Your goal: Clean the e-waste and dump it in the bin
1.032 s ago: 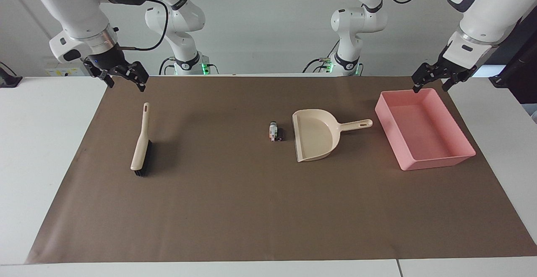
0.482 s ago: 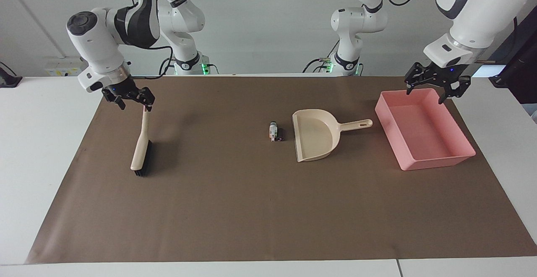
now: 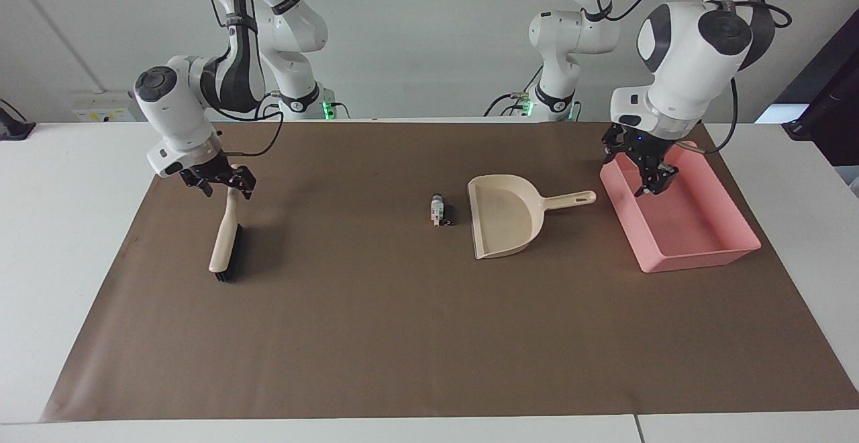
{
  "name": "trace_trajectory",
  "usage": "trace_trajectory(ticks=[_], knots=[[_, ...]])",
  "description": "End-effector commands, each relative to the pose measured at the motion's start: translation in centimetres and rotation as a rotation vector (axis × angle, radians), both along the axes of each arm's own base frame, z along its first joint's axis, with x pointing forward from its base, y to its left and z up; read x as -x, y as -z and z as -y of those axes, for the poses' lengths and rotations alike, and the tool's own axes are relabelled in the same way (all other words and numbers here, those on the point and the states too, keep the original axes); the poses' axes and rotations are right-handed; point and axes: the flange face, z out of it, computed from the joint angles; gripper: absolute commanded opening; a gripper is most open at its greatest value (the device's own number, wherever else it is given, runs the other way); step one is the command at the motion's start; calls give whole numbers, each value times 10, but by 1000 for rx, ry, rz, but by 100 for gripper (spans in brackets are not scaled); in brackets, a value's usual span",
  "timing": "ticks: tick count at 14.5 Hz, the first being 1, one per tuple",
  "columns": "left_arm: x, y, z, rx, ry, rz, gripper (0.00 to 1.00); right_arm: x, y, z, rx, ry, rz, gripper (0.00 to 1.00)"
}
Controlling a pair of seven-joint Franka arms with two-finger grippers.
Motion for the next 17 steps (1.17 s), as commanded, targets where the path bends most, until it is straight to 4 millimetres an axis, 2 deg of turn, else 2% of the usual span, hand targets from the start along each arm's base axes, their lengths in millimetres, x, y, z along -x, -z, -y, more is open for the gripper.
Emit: trace_trajectory(ticks=[1,3,7,9,11,12,14,16,17], knots=[[9,31,2,-2,176,-6,96,8,9,9,-16,-38,3,100],[22,55,12,-13,211,-28,96,8,9,10,-17,-55,2,100],[34,101,29,-51,236,5,96,12,13,10,-21,-54,-7,98],[46,120,38,-78,229,-2,95,15,16,10,-22,-52,-13,95],[55,129,45,-85,219,-6,94,15,16,10,-36,-41,-10,91],[63,136,53,-87,228,-11,94,15,16,10,-37,-40,-10,87],[68,146,55,-78,210,16,94,15,15,10,-37,-42,-8,76],[72,148,62,-79,213,15,94,14,15,10,-37,-42,-8,67],[75,150,62,-80,215,10,93,14,15,11,-37,-42,-8,54]])
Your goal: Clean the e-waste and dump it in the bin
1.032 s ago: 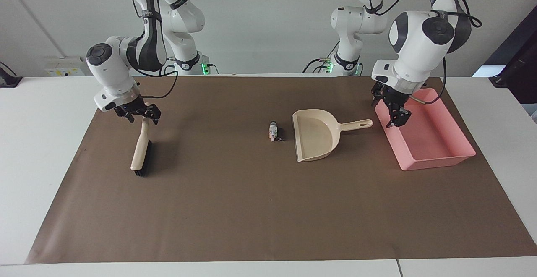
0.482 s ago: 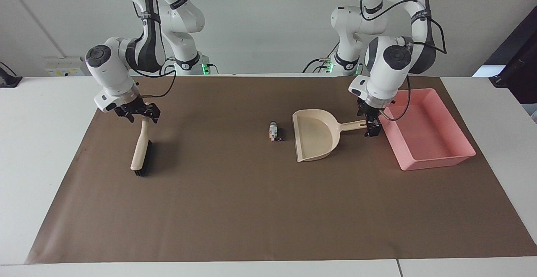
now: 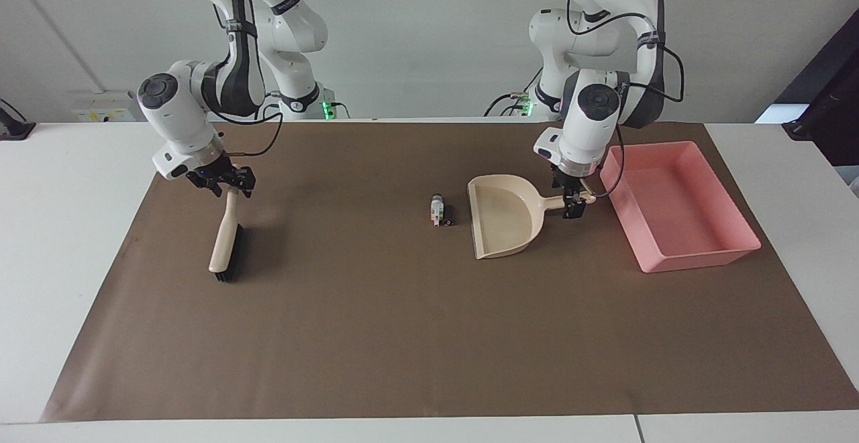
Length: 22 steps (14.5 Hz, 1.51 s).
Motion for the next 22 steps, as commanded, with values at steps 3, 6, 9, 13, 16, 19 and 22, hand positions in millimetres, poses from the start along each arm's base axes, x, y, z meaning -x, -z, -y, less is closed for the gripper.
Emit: trace_trajectory(ticks=[3,6,9,13,16,19,22], knots=[[15,0,0,-6,-9,30,91,-1,-2,2,-35,0,29,0],[13,5,3,1,-28,46,89,-7,-7,-1,-42,-2,33,0],[13,6,6,2,-44,51,81,-19,-27,-12,-48,-16,35,0],[14,6,7,2,-57,53,62,-36,-61,-73,-50,-25,8,0],[12,3,8,3,-55,57,18,-32,-70,-134,-40,-18,-29,0],[9,-2,12,4,-47,60,4,-18,-72,-195,-23,-9,-45,0],[-8,-26,7,-20,-47,57,0,0,-71,-247,-12,0,-41,0]])
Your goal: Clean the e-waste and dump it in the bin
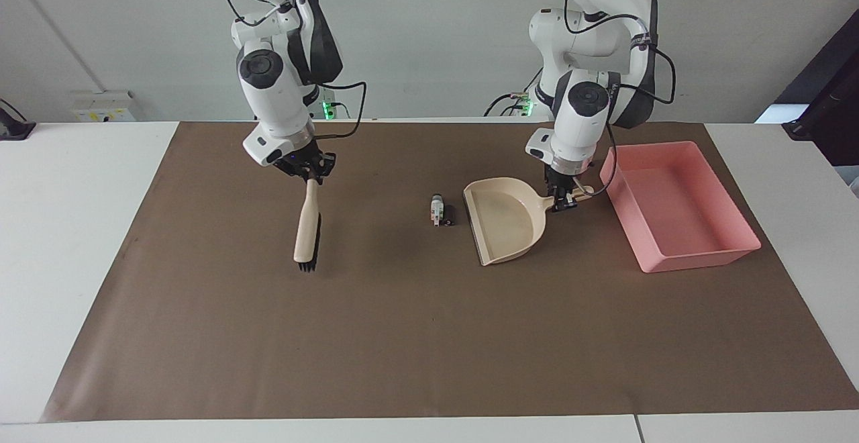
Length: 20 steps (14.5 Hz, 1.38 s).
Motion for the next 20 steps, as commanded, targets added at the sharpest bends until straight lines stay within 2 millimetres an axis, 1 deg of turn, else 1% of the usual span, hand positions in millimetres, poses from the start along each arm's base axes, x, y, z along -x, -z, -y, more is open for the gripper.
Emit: trace_trajectory(ticks=[1,2,4,7,8,9,10,11,12,13,14,15,17,18,19,20], knots=[[-14,-27,-4,-81,6,-14,0,23,-4,-39,4,8,2,0],[-14,-29,-1,-124,24,-16,0,34,-1,-63,14,-3,-1,0],[-11,-27,-1,-158,57,-21,0,56,8,-101,40,-36,-11,0],[-9,-26,6,-154,146,-29,0,75,27,-133,89,-73,-27,0],[-10,-25,8,-151,154,-25,0,79,30,-142,92,-78,-25,0],[-15,-18,10,-153,156,-32,0,82,31,-149,86,-90,-14,0],[-17,-18,11,-153,158,-29,0,88,35,-158,87,-113,-14,0],[-18,-16,14,-153,165,-27,0,89,40,-163,89,-122,-15,0],[-16,-12,23,-151,184,-24,0,91,48,-170,90,-133,-16,0],[-14,-10,24,-151,187,-27,0,94,59,-181,95,-148,-21,0],[-13,-9,25,-153,188,-29,0,91,64,-186,96,-143,-24,0],[-11,-7,28,-153,194,-31,0,87,63,-195,93,-145,-21,0],[-6,-3,30,-156,202,-39,0,88,72,-226,93,-159,-21,0],[-2,-2,35,-158,212,-43,0,89,80,-245,96,-167,-22,0],[-1,-1,34,-159,211,-44,0,91,88,-268,89,-182,-10,0],[0,-1,35,-159,215,-42,0,88,95,-282,70,-178,13,0]])
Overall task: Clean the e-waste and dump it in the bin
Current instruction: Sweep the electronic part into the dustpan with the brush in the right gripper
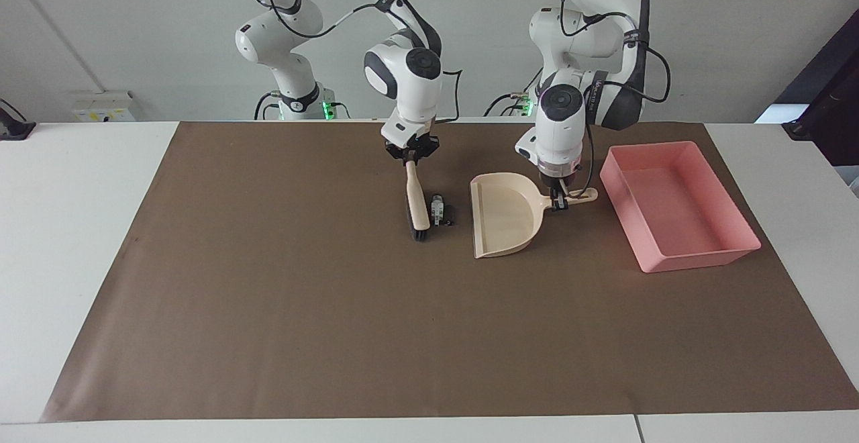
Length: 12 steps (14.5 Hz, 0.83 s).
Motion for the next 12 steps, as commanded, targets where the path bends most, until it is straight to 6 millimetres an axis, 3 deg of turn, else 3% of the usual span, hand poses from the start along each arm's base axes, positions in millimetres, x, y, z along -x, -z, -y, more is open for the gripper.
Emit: trace_trajectory(ticks=[1,4,7,12], knots=[[8,5,6,-12,32,1,0,-9,22,-47,-58,7,31,0],[17,12,8,-4,56,18,0,-10,-3,-93,-266,34,-1,0],[20,15,5,-6,55,11,0,1,-13,-123,-396,61,25,0],[12,14,-10,8,40,29,0,1,-22,-129,-412,60,32,0]])
